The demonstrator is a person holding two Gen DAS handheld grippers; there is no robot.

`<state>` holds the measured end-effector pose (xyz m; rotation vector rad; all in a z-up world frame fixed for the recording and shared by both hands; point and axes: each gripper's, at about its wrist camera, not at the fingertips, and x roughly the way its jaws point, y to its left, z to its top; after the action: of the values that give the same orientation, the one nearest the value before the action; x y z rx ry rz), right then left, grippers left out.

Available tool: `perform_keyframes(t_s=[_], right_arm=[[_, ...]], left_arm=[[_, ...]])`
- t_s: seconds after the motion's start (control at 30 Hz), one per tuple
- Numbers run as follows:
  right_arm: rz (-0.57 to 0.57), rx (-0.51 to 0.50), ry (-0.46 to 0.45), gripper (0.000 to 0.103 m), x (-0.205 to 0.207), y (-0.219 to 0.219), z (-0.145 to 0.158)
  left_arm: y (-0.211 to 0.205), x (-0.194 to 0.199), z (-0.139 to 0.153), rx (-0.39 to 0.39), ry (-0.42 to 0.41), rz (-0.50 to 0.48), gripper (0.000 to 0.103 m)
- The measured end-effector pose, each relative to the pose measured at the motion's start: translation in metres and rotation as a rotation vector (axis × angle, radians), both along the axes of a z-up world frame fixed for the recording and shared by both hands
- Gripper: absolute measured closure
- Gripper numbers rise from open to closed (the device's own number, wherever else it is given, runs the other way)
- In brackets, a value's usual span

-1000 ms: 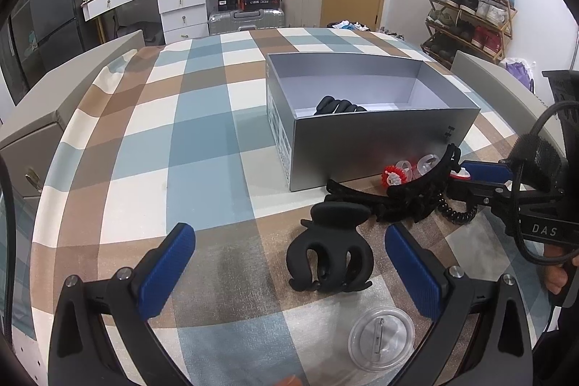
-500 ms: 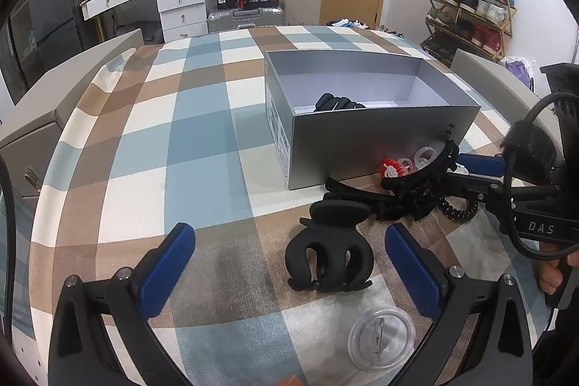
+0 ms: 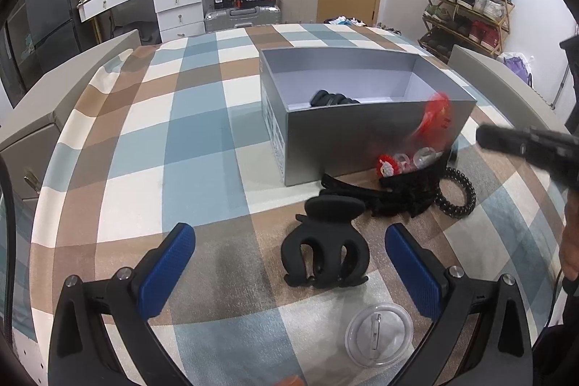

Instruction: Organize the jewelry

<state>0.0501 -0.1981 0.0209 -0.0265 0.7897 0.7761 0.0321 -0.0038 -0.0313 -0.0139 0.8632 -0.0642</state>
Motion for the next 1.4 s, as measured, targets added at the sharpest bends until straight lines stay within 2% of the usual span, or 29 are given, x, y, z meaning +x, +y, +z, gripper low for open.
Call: perform_keyframes(t_s=[0.13, 0.17, 0.33, 0.4, 0.47, 0.53, 0.63, 0.67, 0.7, 0.73, 0.77, 0.87, 0.93, 1.03, 1.07, 1.2, 1.4], right_arm=[[-0.017, -0.034, 0.007, 0.100, 0.003, 0.000, -0.004], [-0.016, -0.038, 0.009, 0.097, 0.003, 0.001, -0.005], [0.029, -0.033, 0.031, 0.094, -0.001, 0.008, -0.008], [0.039, -0.055, 0.018, 0.077, -0.004, 0.013, -0.010], [0.019, -0.096, 0.013, 0.066, -0.004, 0.015, -0.014], [-0.008, -0.127, 0.030, 0.064, 0.001, 0.014, -0.020], [-0.019, -0.172, 0.080, 0.060, 0.007, 0.010, -0.028], [-0.017, -0.182, 0.090, 0.059, 0.007, 0.010, -0.029], [-0.019, -0.188, 0.090, 0.059, 0.007, 0.009, -0.030], [-0.018, -0.201, 0.087, 0.059, 0.006, 0.009, -0.031], [-0.022, -0.227, 0.082, 0.059, 0.006, 0.011, -0.032], [-0.030, -0.267, 0.076, 0.070, 0.005, 0.013, -0.037], [-0.038, -0.288, 0.054, 0.074, 0.003, 0.014, -0.037], [-0.034, -0.319, 0.021, 0.086, 0.000, 0.017, -0.038], [-0.018, -0.309, 0.030, 0.094, -0.001, 0.017, -0.039], [-0.009, -0.316, 0.035, 0.095, -0.002, 0.017, -0.037], [0.015, -0.263, 0.041, 0.095, -0.004, 0.009, -0.023]], left_arm=[[-0.002, 0.001, -0.003, -0.002, 0.026, -0.015, 0.001], [-0.002, 0.001, -0.003, 0.000, 0.028, -0.015, 0.001], [-0.001, 0.001, -0.004, -0.014, 0.044, -0.029, 0.001], [0.000, 0.001, -0.004, -0.015, 0.046, -0.029, 0.001], [0.002, 0.000, -0.003, -0.027, 0.044, -0.030, 0.001], [0.003, -0.001, -0.001, -0.040, 0.040, -0.040, 0.003], [0.002, -0.001, -0.001, -0.037, 0.048, -0.058, 0.022], [0.001, -0.001, -0.002, -0.035, 0.053, -0.063, 0.034], [0.000, -0.001, -0.002, -0.034, 0.058, -0.068, 0.048], [-0.001, -0.001, -0.003, -0.041, 0.061, -0.078, 0.057], [-0.001, -0.001, -0.003, -0.044, 0.061, -0.083, 0.061], [-0.004, -0.004, 0.000, -0.032, 0.035, -0.094, 0.061], [-0.004, -0.004, 0.003, -0.032, 0.023, -0.097, 0.061], [-0.002, -0.004, 0.005, -0.043, 0.010, -0.091, 0.061], [0.000, -0.004, 0.005, -0.048, 0.008, -0.089, 0.061], [0.003, -0.004, 0.007, -0.055, 0.000, -0.079, 0.061], [0.006, -0.006, 0.013, -0.071, -0.030, -0.067, 0.061]])
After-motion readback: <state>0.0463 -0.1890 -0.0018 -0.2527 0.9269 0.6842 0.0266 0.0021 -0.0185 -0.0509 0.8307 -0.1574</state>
